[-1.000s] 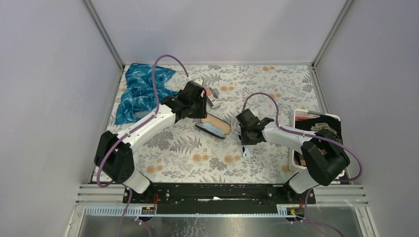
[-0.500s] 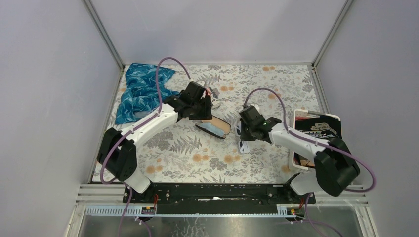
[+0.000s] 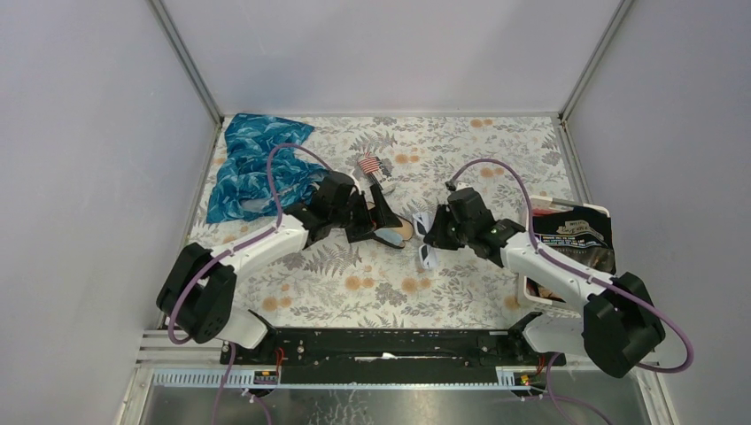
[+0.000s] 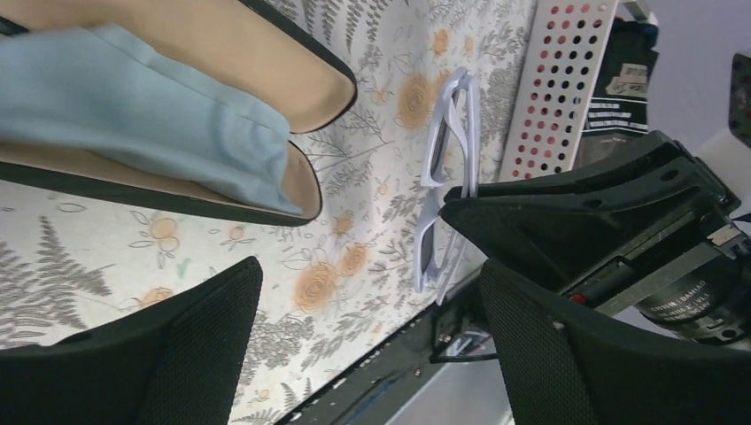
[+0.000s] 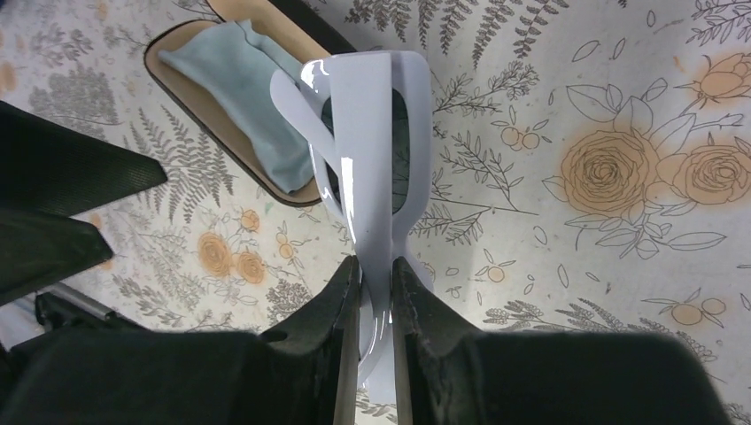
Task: Organize the sunglasses
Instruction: Pick up the sunglasses from the center of the board.
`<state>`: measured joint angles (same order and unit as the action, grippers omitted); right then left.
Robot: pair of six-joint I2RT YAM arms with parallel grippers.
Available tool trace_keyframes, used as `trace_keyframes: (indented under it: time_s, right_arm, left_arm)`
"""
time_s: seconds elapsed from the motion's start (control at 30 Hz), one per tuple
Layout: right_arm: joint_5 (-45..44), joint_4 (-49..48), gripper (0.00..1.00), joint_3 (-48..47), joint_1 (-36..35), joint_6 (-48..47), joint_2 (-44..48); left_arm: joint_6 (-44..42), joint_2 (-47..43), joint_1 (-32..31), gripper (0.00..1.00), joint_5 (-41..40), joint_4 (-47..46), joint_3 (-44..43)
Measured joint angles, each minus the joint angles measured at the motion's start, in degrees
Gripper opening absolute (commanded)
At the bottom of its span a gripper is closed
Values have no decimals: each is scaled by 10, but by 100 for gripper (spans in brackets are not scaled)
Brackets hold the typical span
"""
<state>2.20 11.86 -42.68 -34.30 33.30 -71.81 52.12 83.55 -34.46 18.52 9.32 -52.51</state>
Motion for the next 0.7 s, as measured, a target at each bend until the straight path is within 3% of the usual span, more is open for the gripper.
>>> trace_keyframes:
  time_s: [0.47,0.7]
  right_arm:
    - [86,-59,0,14,22,31,23]
    - [96,-62,0,16,25,33,35]
  left_arm:
    - [73,46,-33,93,42,-131,6]
    - [88,87,-51,75,41,-148,-13]
